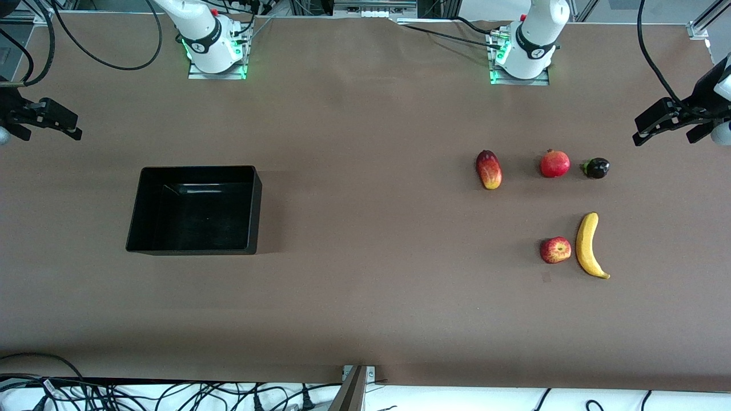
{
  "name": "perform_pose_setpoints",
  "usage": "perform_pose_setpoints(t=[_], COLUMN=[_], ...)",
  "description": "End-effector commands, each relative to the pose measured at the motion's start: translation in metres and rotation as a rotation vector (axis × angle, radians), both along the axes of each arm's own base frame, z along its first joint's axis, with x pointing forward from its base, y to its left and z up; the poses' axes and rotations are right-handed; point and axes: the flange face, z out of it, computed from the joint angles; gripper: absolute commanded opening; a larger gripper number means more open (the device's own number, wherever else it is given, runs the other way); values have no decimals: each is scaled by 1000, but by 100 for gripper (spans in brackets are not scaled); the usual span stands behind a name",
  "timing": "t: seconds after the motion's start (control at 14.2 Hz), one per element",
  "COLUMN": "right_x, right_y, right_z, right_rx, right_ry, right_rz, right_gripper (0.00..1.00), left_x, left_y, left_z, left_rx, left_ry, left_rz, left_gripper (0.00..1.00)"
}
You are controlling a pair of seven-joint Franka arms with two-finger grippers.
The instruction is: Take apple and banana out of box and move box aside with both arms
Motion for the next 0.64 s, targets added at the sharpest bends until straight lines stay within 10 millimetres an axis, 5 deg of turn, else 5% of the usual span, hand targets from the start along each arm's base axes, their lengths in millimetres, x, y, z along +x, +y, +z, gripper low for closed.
perform_pose_setpoints(t=[0.0,0.57], right_x=[-4,5], right_y=[6,-11], right_z=[7,7], right_rx=[-7,-4], right_ry=[-10,-8], right_rz=[-2,-19], right_gripper=[100,100], left_x=[-8,-8], left_y=[0,1], left_z=[3,3], left_rx=[7,6], left_ry=[-1,-1], left_rz=[6,-2], left_gripper=[100,100])
